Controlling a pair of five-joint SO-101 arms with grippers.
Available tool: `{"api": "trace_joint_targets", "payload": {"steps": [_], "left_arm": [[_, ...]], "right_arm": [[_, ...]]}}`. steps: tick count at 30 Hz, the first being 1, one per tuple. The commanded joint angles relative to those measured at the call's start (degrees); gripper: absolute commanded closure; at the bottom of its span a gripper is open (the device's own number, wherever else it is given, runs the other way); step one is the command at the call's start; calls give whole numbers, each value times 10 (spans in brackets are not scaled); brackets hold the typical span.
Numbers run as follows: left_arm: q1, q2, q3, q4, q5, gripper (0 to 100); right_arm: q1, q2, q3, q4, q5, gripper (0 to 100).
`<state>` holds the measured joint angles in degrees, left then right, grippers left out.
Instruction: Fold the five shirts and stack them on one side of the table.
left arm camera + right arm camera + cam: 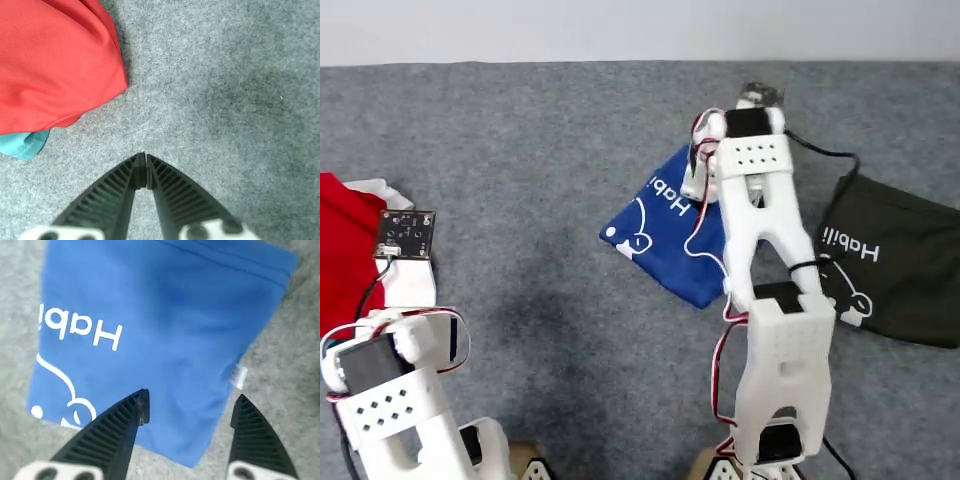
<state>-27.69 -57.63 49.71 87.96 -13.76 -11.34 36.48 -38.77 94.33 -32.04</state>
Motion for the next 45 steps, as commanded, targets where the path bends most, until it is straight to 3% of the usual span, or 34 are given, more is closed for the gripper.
{"api": "trace_joint_targets", "payload": {"steps": [1,5,21,24,30,33,40,45], "left_arm": [[-4,-6,-7,6,-5,995],[-4,-6,-7,6,-5,995],[-3,-6,-6,4,-5,995],[-3,-6,-6,4,-5,995],[-3,-6,-6,4,-5,995],[-3,-6,-6,4,-5,995],[-3,-6,-6,4,-5,995],[-3,-6,-7,6,-6,995]], "right_arm": [[-4,12,-36,-13,-27,667],[-2,33,-36,-9,-47,554],[-5,177,-36,-73,-48,556],[-2,186,-36,-58,-48,650],[0,183,-40,-48,-41,993],[-2,183,-58,-17,-23,957],[0,183,-193,84,35,990],[38,145,-241,86,164,990]]}}
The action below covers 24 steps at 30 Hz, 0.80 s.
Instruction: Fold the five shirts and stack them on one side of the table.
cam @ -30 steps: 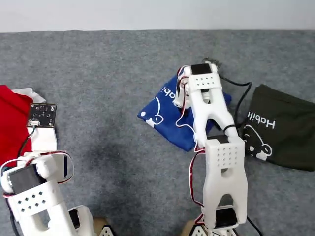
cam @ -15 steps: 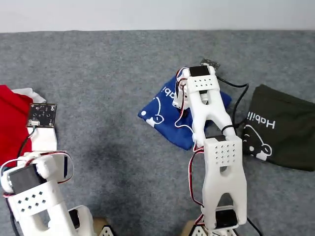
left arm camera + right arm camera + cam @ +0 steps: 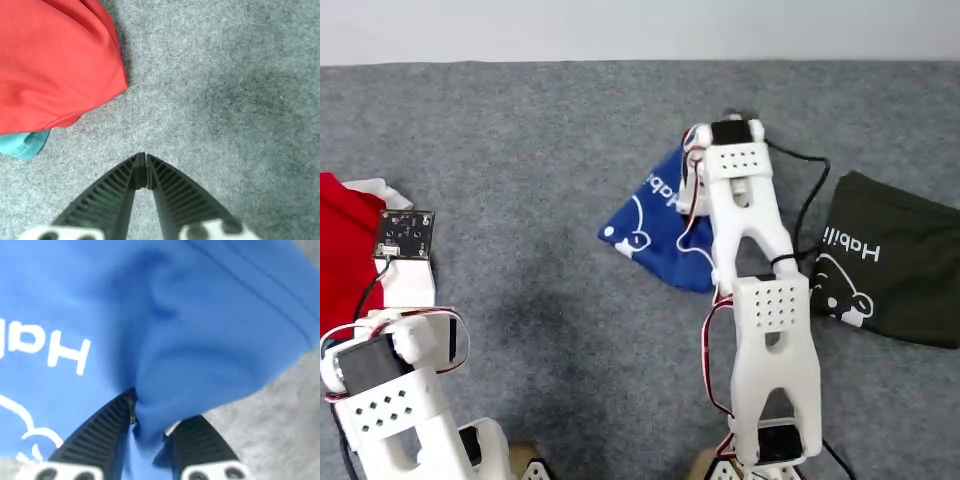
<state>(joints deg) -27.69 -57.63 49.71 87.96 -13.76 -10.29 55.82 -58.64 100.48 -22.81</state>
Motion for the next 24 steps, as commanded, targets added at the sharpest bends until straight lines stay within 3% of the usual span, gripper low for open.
{"api": "trace_joint_targets", "payload": {"steps": [1,7,18,24], "left_arm": [[-3,-6,-7,6,-6,995],[-2,-6,-6,4,-6,995],[-2,-6,-6,4,-6,995],[-2,-6,-6,4,-6,995]], "right_arm": [[37,-62,-42,24,99,990],[94,-159,-20,26,213,990],[163,-374,205,25,387,990],[220,-444,238,24,474,990]]}}
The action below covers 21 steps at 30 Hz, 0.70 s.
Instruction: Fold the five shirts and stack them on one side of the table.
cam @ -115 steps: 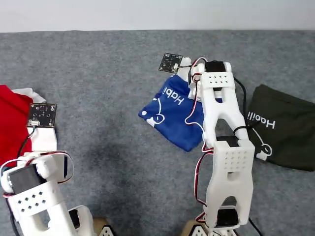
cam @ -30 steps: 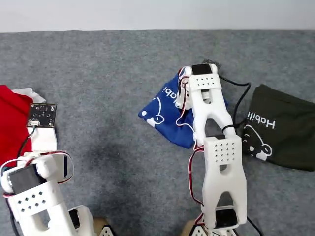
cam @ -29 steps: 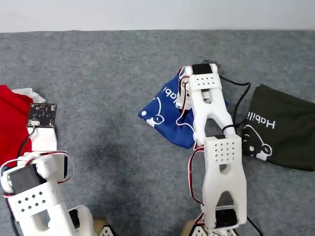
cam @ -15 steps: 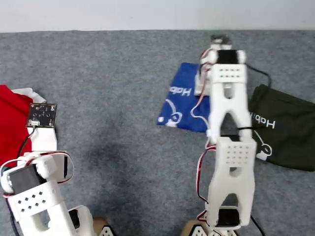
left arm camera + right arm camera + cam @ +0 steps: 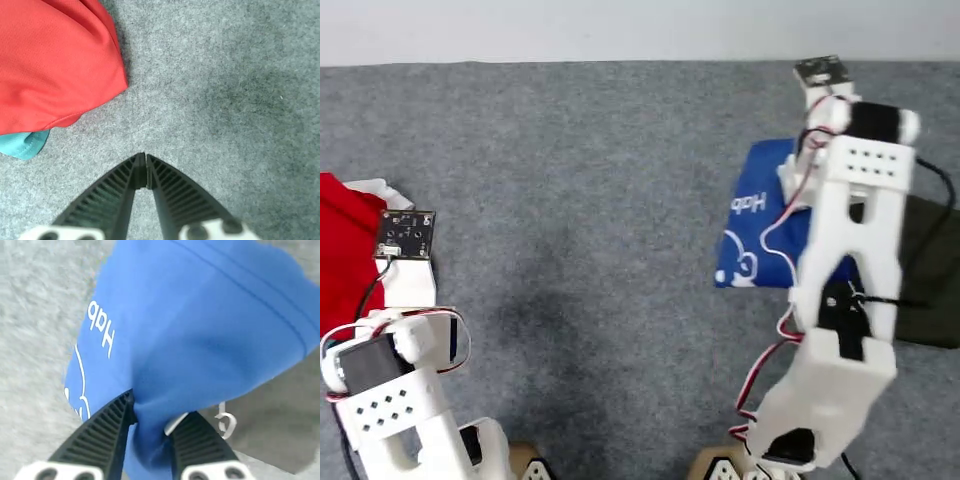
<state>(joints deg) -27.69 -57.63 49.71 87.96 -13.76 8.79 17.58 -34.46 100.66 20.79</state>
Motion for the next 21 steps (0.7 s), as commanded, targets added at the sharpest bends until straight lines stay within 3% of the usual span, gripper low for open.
{"api": "trace_joint_targets", "payload": {"steps": [1,13,21], "left_arm": [[-2,-6,-6,4,-6,995],[-2,-6,-6,4,-5,995],[-2,-6,-6,4,-5,995]], "right_arm": [[41,-68,-4,22,48,990],[140,-74,-4,15,200,990],[131,-79,-4,-26,226,990]]}}
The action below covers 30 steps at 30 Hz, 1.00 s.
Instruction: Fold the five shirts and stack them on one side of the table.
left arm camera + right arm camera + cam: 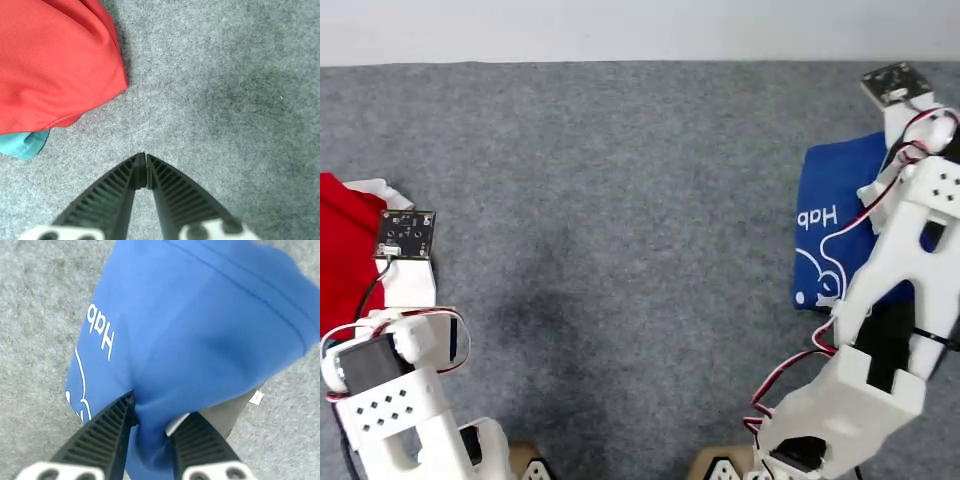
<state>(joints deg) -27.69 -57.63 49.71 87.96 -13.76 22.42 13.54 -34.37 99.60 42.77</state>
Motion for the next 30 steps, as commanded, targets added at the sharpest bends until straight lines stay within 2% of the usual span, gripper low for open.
{"api": "trace_joint_targets", "payload": {"steps": [1,5,13,18,25,30], "left_arm": [[-2,-6,-6,4,-5,995],[-2,-6,-7,4,-5,995],[-2,-6,-7,4,-5,995],[-2,-6,-7,4,-5,995],[-2,-6,-7,4,-5,995],[-2,-6,-7,4,-5,995]], "right_arm": [[-4,-35,-5,-20,6,990],[29,1,-2,-44,10,990],[136,152,-3,-123,68,990],[153,188,-4,-146,69,983],[149,93,-5,-96,65,727],[118,23,-5,-67,64,753]]}}
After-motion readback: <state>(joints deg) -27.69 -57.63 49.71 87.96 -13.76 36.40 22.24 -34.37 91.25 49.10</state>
